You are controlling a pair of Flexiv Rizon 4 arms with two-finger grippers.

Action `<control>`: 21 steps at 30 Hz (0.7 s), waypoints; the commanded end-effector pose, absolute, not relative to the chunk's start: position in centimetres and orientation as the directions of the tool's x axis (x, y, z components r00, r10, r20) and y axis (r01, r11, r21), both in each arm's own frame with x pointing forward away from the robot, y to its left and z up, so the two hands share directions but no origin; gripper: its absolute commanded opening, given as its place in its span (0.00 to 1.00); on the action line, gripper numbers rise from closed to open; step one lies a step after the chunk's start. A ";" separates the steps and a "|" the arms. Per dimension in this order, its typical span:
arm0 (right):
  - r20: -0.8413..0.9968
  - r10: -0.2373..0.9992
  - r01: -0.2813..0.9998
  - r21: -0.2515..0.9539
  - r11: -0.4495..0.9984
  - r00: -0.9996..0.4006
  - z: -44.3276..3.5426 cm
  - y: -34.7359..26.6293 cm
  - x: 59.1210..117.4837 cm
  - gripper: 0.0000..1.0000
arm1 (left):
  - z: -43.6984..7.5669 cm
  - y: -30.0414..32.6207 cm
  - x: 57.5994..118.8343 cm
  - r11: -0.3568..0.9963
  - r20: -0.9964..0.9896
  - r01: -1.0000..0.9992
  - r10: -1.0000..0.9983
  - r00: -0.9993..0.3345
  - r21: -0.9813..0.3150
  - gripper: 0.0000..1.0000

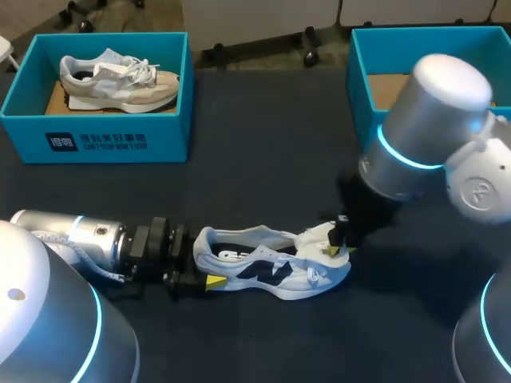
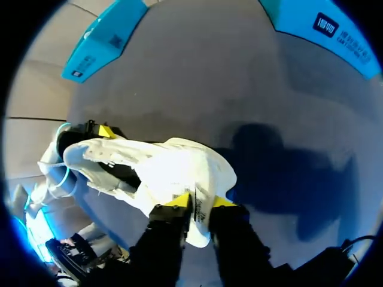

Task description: Take the shoe out of the shoebox, open the shoe tongue, remove and reinsert the insole, then place the shoe into the shoebox

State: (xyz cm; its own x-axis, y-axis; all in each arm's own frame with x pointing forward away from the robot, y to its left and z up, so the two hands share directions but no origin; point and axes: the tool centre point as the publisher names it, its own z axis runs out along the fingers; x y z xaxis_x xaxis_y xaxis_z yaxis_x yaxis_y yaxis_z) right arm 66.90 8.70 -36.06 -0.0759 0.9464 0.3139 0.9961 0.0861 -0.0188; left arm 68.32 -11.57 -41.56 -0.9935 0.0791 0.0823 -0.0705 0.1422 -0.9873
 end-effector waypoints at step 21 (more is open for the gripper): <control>0.220 0.951 0.976 0.025 0.217 -0.217 -23.3 10.2 64.1 0.42 | -41.6 -11.5 68.3 0.140 0.081 -0.070 0.078 -0.994 -0.988 0.00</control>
